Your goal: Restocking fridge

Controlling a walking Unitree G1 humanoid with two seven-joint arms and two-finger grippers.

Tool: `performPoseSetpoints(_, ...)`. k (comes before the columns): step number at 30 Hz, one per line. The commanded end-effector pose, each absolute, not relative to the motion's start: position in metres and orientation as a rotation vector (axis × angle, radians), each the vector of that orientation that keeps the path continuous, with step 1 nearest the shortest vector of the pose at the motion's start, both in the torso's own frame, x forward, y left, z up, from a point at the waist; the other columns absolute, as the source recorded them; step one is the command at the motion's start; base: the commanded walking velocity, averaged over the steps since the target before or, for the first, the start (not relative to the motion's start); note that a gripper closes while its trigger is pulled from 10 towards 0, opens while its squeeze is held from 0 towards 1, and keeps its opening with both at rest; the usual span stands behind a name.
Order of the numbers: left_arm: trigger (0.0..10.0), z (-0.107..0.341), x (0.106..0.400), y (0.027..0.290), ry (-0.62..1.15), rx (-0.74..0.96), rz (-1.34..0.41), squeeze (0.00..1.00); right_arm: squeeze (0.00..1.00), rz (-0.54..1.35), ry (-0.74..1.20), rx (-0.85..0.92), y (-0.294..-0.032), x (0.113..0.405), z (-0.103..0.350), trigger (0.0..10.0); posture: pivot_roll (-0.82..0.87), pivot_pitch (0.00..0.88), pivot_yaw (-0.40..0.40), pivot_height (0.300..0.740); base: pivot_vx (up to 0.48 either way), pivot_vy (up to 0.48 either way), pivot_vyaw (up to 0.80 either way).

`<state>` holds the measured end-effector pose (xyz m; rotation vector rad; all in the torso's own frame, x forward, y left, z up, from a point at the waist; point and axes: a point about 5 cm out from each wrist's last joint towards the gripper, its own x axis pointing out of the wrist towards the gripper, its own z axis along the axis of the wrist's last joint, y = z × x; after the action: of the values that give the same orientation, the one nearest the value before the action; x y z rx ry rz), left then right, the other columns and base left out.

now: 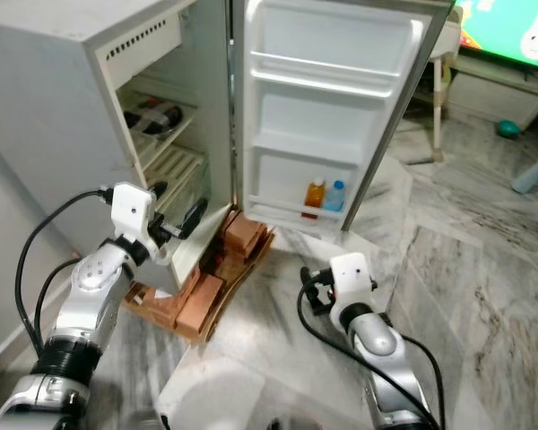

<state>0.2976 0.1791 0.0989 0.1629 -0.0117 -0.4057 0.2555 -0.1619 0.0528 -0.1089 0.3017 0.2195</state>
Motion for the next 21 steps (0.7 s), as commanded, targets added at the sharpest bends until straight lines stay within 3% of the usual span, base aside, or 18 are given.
performPoseSetpoints(1, 10.0, 0.105, 0.293, 0.183, -0.036, 0.224, -0.411, 0.00, 0.00, 0.194, 0.282, -0.124, -0.168, 0.258, 0.058, 10.0, 0.04, 0.042, -0.058, 0.740, 0.315, -0.360, 0.00)
performPoseSetpoints(5, 10.0, 0.094, 0.269, 0.205, 0.028, 0.206, -0.324, 0.00, 0.00, 0.188, 0.267, -0.097, -0.163, 0.260, 0.062, 10.0, 0.04, 0.045, -0.063, 0.740, 0.333, -0.340, -0.40)
performPoseSetpoints(10, 10.0, 0.085, 0.254, 0.207, 0.055, 0.198, -0.273, 0.00, 0.00, 0.208, 0.246, -0.086, -0.155, 0.259, 0.063, 10.0, 0.04, 0.032, -0.075, 0.740, 0.404, -0.113, -0.80)
performPoseSetpoints(21, 10.0, 0.087, 0.268, 0.203, 0.041, 0.142, -0.174, 0.00, 0.00, 0.203, 0.193, -0.105, -0.154, 0.274, 0.074, 10.0, 0.04, 0.000, -0.080, 0.740, 0.447, 0.000, -0.80)
